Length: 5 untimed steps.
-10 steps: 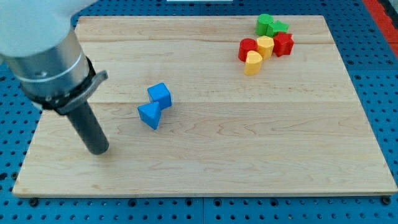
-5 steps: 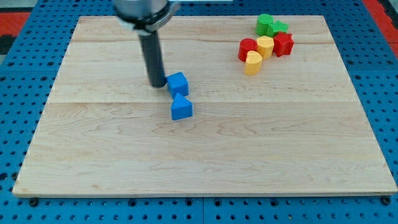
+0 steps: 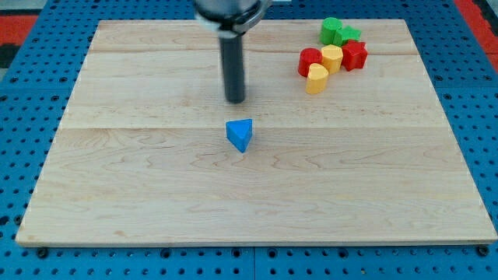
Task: Move the blue cube to the top left of the red circle
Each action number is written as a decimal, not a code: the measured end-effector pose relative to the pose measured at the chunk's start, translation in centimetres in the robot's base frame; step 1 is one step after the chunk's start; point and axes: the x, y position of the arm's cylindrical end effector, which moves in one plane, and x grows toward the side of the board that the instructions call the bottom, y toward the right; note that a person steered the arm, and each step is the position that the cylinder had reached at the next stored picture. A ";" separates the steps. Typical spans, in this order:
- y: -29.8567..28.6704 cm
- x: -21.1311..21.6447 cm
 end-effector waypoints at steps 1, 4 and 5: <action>1.1 -1.5; 0.5 -4.7; 5.5 -5.4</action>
